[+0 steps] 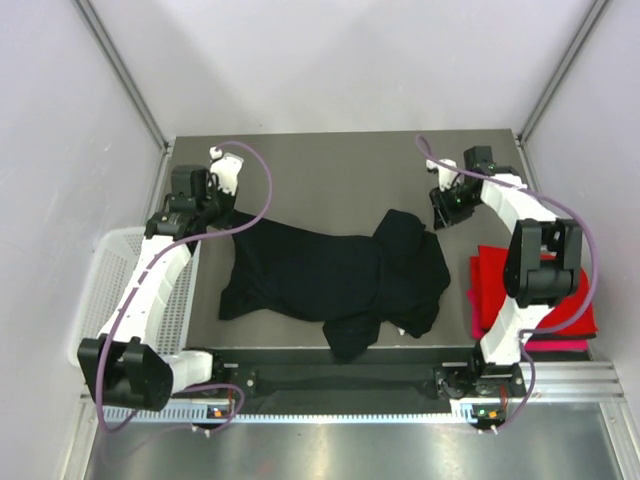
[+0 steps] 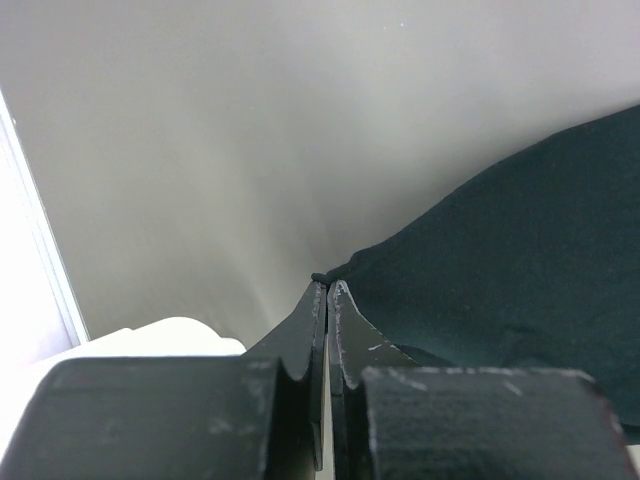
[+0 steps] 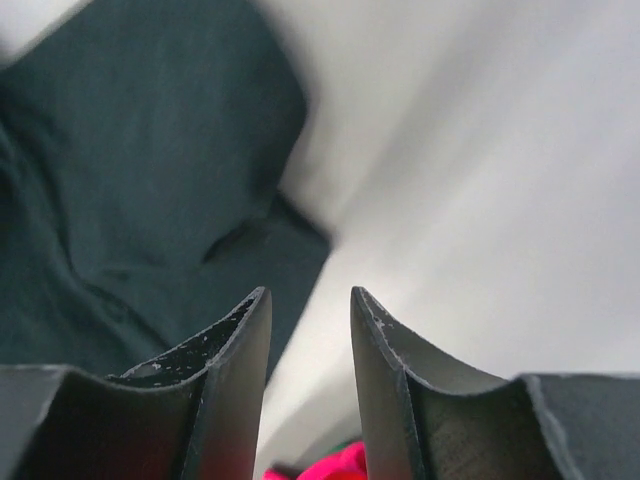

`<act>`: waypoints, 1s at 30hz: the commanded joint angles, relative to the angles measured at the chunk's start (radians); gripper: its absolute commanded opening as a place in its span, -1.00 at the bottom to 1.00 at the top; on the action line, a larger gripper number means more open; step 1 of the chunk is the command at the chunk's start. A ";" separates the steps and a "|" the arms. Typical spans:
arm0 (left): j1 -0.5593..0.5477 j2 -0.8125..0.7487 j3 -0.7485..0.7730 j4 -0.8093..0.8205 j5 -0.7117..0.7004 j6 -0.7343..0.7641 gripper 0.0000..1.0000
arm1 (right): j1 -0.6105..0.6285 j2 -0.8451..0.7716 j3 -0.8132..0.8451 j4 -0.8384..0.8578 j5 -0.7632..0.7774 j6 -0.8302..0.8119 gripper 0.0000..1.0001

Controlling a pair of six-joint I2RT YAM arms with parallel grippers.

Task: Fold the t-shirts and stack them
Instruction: Fold the tshirt

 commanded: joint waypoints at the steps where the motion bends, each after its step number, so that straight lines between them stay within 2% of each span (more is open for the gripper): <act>1: -0.002 -0.041 -0.009 0.034 0.008 -0.014 -1.00 | 0.001 0.037 -0.002 -0.057 -0.045 -0.023 -0.24; 12: 0.002 -0.049 -0.028 0.039 -0.002 -0.014 -1.00 | 0.000 0.217 0.125 -0.094 -0.095 -0.025 -0.23; 19: 0.004 -0.032 -0.031 0.053 -0.002 -0.014 -1.00 | 0.011 0.275 0.174 -0.083 -0.123 -0.013 -0.23; 20: 0.004 -0.029 -0.034 0.056 -0.003 -0.014 -1.00 | 0.021 0.296 0.196 -0.109 -0.144 -0.023 -0.77; 21: 0.004 -0.029 -0.034 0.054 -0.003 -0.014 -1.00 | 0.021 0.300 0.205 -0.118 -0.166 -0.028 -1.00; 25: 0.005 -0.013 0.007 0.053 -0.001 -0.001 -1.00 | 0.017 0.208 0.225 -0.126 -0.133 -0.031 -1.00; 30: 0.004 0.068 0.245 0.031 -0.041 0.006 -1.00 | 0.001 -0.068 0.288 -0.059 0.045 -0.009 -1.00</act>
